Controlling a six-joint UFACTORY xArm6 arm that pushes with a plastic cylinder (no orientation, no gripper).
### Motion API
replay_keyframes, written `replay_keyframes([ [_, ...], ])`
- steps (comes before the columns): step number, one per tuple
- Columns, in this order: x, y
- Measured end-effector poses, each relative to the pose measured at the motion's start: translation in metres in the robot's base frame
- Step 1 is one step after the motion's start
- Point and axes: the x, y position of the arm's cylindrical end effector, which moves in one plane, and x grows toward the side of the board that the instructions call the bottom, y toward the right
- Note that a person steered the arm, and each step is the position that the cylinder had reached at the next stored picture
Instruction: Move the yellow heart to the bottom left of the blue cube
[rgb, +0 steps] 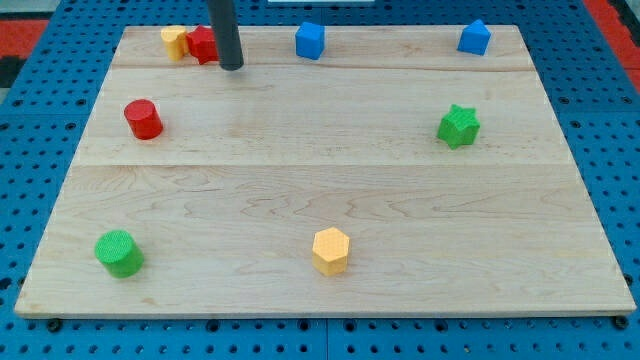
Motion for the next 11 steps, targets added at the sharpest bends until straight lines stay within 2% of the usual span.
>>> replay_keyframes([
  [1,0.039,-0.049],
  [2,0.030,-0.101],
  [4,0.022,-0.129],
  [6,-0.038,-0.169],
  [8,-0.097,-0.142],
  [9,-0.082,-0.093],
  [10,-0.046,-0.092],
  [11,-0.012,-0.059],
])
